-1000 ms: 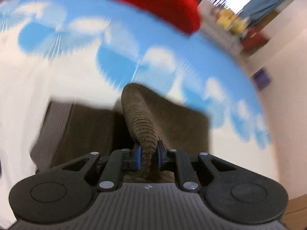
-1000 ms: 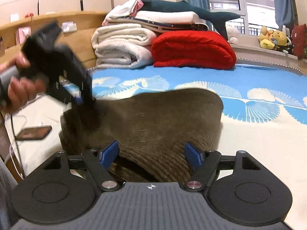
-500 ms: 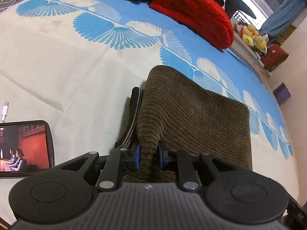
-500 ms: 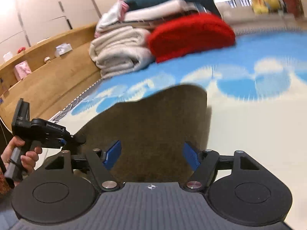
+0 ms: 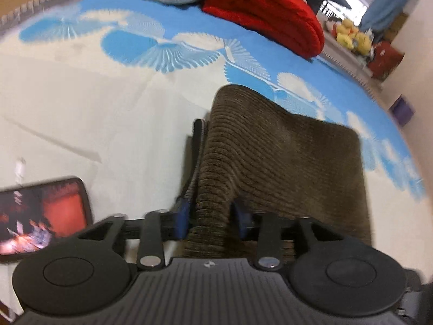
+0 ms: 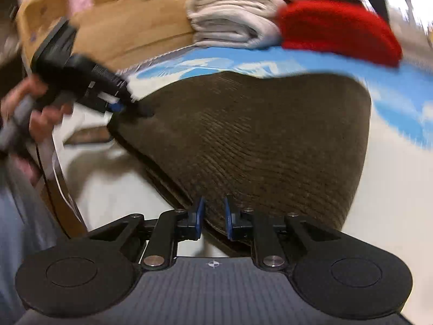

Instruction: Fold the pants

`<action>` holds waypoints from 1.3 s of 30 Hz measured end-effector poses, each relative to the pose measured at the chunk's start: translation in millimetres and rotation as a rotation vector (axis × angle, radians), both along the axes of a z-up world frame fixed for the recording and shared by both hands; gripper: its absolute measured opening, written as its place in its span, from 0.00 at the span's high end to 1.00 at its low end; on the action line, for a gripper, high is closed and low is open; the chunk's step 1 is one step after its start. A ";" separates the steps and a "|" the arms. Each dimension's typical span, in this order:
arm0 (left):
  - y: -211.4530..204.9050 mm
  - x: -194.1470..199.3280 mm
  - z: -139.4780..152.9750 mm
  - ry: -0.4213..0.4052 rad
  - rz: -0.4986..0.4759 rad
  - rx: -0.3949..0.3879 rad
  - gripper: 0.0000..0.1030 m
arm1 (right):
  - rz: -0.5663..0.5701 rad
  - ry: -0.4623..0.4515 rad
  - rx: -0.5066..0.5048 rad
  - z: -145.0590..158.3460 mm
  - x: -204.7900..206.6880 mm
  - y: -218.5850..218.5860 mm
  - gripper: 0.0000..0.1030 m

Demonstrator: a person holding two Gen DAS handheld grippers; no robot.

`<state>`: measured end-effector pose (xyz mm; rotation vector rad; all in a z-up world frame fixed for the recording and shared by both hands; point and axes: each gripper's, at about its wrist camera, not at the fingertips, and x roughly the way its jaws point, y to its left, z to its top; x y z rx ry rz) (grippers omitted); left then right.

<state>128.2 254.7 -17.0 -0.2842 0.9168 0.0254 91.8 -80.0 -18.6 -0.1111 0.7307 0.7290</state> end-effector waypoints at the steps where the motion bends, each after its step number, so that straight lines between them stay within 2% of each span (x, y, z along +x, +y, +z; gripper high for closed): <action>1: -5.3 -1.9 2.5 -0.008 0.006 0.057 0.37 | 0.024 -0.046 -0.039 0.3 -5.3 4.9 0.83; 2: -9.0 -3.0 5.0 -0.013 0.006 0.083 0.37 | 0.033 -0.076 -0.056 0.2 -8.7 7.2 0.83; 4: -14.1 -8.0 13.6 -0.017 -0.010 0.057 0.36 | 0.008 -0.091 -0.033 4.3 -11.9 5.8 0.79; 6: -23.7 -16.7 23.3 -0.062 -0.030 0.032 0.29 | -0.016 -0.060 0.064 21.6 -10.8 -0.1 0.76; 7: -31.2 -19.4 25.7 -0.077 -0.038 0.044 0.26 | -0.020 -0.070 0.119 30.6 -10.6 -1.9 0.76; 9: -48.1 -19.8 22.2 -0.080 -0.043 0.107 0.18 | -0.036 -0.098 0.146 39.3 -8.7 2.1 0.75; 12: -67.8 -16.4 -1.0 -0.006 -0.076 0.257 0.17 | -0.036 -0.078 0.087 26.4 1.3 26.5 0.75; 14: -69.6 -19.5 -14.7 0.001 -0.072 0.294 0.11 | -0.017 -0.049 -0.024 4.5 1.7 42.6 0.73; 16: -61.8 -19.9 -14.2 0.012 -0.050 0.253 0.11 | 0.013 -0.142 -0.061 -1.2 -13.0 46.6 0.72; 18: -56.6 -22.3 -13.2 0.014 -0.044 0.243 0.10 | 0.036 -0.172 -0.084 3.5 -18.4 47.7 0.70; 21: -59.4 -33.7 -8.8 0.014 -0.044 0.268 0.10 | 0.016 -0.101 -0.023 13.3 -13.3 37.5 0.67; 24: -58.0 -53.5 -6.6 0.033 -0.004 0.243 0.10 | -0.020 -0.032 0.019 21.5 -10.6 22.5 0.61; 26: -59.9 -68.0 -3.6 0.055 -0.001 0.231 0.10 | -0.051 0.016 0.039 27.8 -7.4 12.0 0.45; 29: -65.7 -85.6 -2.1 0.058 -0.011 0.230 0.10 | -0.097 0.046 0.066 37.3 -9.9 -0.9 0.33; 32: -67.6 -96.8 11.3 0.017 -0.011 0.179 0.10 | -0.141 0.065 0.104 46.2 -8.0 -17.3 0.26; 36: -64.4 -89.7 36.0 -0.046 0.023 0.153 0.10 | -0.209 0.088 0.155 52.3 -1.8 -39.1 0.23; 39: -66.0 -76.3 45.9 -0.062 0.042 0.183 0.10 | -0.238 0.089 0.166 53.1 -1.1 -47.1 0.22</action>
